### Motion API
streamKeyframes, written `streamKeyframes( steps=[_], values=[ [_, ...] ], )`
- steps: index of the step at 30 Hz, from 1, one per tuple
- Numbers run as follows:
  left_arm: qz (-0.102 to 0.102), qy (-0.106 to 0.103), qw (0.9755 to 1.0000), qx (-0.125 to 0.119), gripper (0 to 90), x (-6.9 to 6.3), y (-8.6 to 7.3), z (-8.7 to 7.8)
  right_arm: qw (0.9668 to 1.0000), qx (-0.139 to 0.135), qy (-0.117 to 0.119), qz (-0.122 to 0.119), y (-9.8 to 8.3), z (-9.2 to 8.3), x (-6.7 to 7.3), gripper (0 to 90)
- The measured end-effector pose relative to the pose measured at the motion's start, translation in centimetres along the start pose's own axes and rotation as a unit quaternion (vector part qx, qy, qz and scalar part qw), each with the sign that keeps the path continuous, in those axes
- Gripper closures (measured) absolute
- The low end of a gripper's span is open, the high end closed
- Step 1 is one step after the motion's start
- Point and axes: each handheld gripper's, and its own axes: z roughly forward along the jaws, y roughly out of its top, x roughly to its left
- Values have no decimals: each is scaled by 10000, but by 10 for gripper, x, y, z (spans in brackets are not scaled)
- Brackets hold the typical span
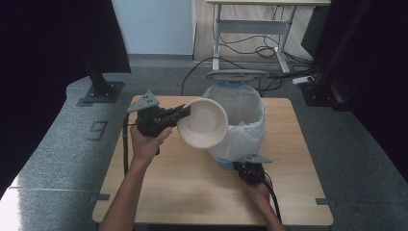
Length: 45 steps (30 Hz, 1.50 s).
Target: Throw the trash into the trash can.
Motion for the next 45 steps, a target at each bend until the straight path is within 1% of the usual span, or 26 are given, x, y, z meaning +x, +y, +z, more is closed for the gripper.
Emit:
streamKeyframes(
  steps=[9, 12, 20, 26, 30, 38, 41, 45],
  values=[
    [-5, -89, 9999, 57, 837, 1, 11, 22, 10000, -10, 16, 18, 0, 0, 0, 875],
    [28, -121, 9999, 80, 837, 1, 15, 29, 10000, -9, 19, 20, 0, 0, -1, 875],
    [32, -176, 9997, 156, 837, 1, 19, 47, 10000, 2, 39, 44, 0, 0, -1, 875],
    [-13, -226, 9997, 119, 838, 0, 21, 55, 10000, 2, 40, 46, 0, 0, -1, 875],
    [10, -227, 9996, 145, 838, -2, 21, 62, 10000, 5, 37, 39, 0, 0, -1, 875],
    [-1, -267, 9996, 64, 837, -3, 28, 74, 10000, 2, 45, 45, 0, 0, -2, 875],
    [20, -248, 9996, 100, 837, -3, 30, 80, 10000, 4, 44, 44, 0, 0, -2, 876],
    [-34, -271, 9996, 101, 837, -1, 30, 87, 10000, 2, 44, 48, 0, 0, -2, 875]
  ],
)
